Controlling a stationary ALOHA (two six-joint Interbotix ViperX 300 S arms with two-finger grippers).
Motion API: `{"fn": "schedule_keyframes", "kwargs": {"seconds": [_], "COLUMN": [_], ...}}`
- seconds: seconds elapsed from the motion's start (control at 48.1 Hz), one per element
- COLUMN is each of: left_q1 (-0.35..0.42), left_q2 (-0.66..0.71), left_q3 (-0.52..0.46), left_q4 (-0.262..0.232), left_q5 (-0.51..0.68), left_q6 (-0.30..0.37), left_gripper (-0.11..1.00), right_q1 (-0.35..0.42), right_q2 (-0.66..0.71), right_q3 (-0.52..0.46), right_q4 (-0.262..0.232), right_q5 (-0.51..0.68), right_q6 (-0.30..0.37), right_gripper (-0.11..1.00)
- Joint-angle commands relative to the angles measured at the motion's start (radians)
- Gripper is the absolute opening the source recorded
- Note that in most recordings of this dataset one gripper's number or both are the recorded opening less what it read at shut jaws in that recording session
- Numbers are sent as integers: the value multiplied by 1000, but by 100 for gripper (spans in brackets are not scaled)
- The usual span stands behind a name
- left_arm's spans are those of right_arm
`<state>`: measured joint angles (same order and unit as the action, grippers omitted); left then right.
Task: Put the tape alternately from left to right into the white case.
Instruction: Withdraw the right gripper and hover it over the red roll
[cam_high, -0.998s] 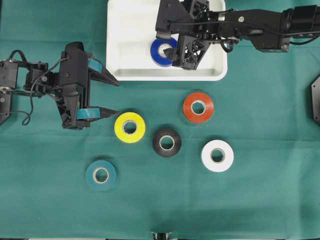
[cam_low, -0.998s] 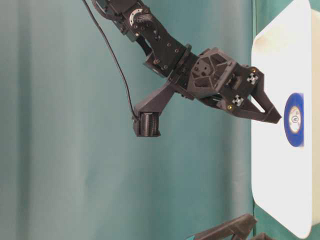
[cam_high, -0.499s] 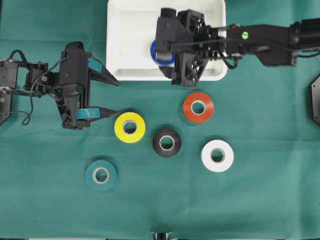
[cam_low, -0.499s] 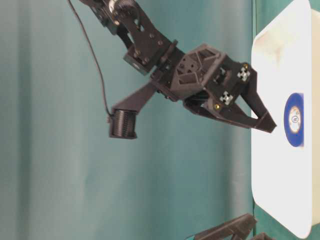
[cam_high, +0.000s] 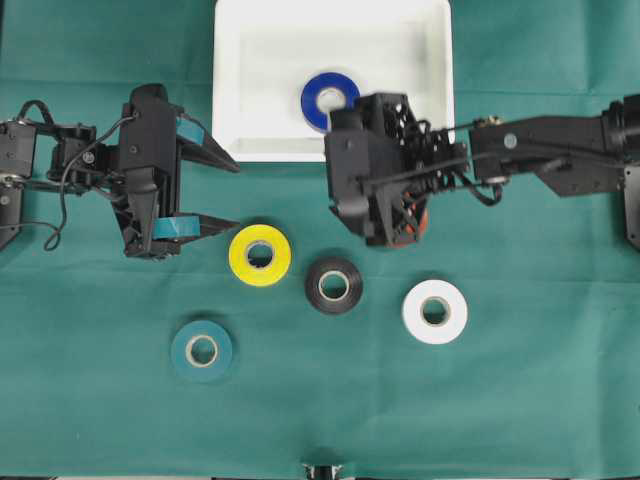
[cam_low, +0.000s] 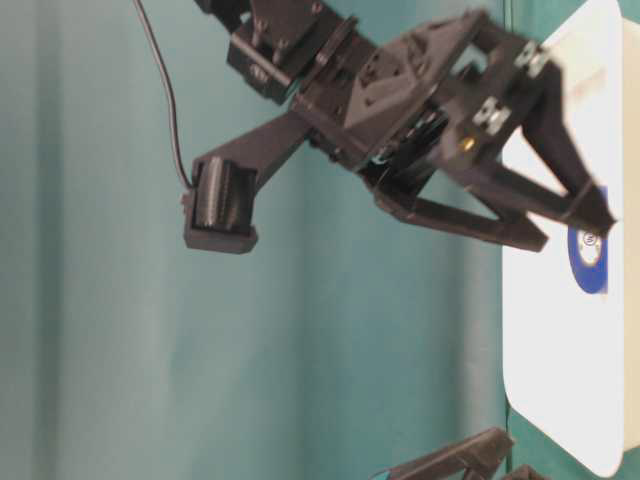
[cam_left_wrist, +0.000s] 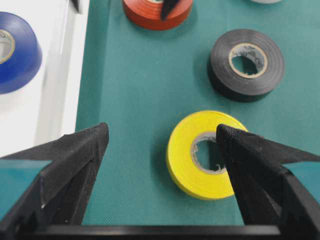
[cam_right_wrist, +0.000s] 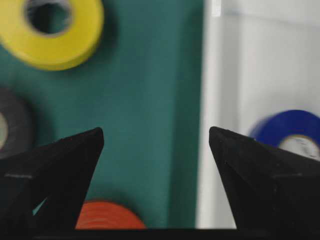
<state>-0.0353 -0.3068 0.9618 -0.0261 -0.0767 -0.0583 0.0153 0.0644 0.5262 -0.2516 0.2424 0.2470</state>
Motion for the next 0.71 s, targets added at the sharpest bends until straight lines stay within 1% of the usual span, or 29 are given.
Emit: {"fn": "schedule_keyframes", "kwargs": {"seconds": [0.0, 0.353, 0.582, 0.686], "left_q1": [-3, -3, -2, -3], "left_q2": [-8, -8, -8, -8], "left_q3": [-12, -11, -14, -14], "left_q4": [-2, -2, -2, -2], "left_q5": [-6, -5, -5, -5], "left_q6": [-2, -2, -2, -2], "left_gripper": [95, 95, 95, 95], "right_q1": [21, 80, 83, 83], "right_q2": [-32, -38, -83, -112], "right_q3": [-5, 15, 64, 97], "right_q4": [-2, 2, 2, 2], "right_q5": [-11, -9, -17, -49], "right_q6": [2, 3, 3, 3], "right_gripper": [80, 80, 80, 80]}}
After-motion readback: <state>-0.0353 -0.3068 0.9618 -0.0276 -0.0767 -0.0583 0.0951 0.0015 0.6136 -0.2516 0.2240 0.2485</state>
